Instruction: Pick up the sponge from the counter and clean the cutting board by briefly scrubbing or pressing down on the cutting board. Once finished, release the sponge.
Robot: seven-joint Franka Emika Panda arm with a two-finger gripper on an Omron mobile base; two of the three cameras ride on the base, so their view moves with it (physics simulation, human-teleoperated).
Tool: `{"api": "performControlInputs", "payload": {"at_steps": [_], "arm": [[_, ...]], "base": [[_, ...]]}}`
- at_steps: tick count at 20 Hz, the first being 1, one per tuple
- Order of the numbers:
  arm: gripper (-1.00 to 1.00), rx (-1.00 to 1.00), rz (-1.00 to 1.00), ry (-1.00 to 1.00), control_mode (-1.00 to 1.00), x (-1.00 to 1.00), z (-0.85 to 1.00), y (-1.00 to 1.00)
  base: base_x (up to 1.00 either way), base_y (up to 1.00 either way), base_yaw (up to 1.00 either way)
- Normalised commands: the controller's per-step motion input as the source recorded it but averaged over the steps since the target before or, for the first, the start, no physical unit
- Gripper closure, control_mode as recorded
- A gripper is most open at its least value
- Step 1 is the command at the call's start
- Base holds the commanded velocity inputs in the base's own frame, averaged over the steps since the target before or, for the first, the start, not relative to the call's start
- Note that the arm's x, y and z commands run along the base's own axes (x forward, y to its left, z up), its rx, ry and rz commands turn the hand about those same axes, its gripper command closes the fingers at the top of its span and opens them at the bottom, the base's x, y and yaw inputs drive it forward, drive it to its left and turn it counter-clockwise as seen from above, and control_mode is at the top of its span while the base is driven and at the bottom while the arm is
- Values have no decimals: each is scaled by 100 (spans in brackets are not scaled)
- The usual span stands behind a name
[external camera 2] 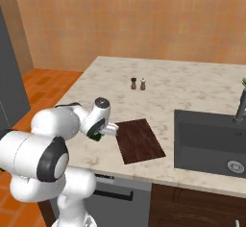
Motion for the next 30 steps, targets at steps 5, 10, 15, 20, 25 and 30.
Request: {"api": "performControlInputs", "payload": {"at_steps": [5,10,15,20,25,30], "arm": [[-100,-3,17,0,-100,-4,2,74],[-100,-6,16,0,-100,17,26,28],[-100,-3,16,0,-100,5,18,0],[-100,-3,13,-1,-100,-5,15,0],[-100,-9,7,-12,-100,-90,24,0],[-100,-3,-4,-12,-100,-100,67,-19]], "base": [[0,0,0],[0,0,0],[0,0,0],[0,0,0],[0,0,0],[0,0,0]]}}
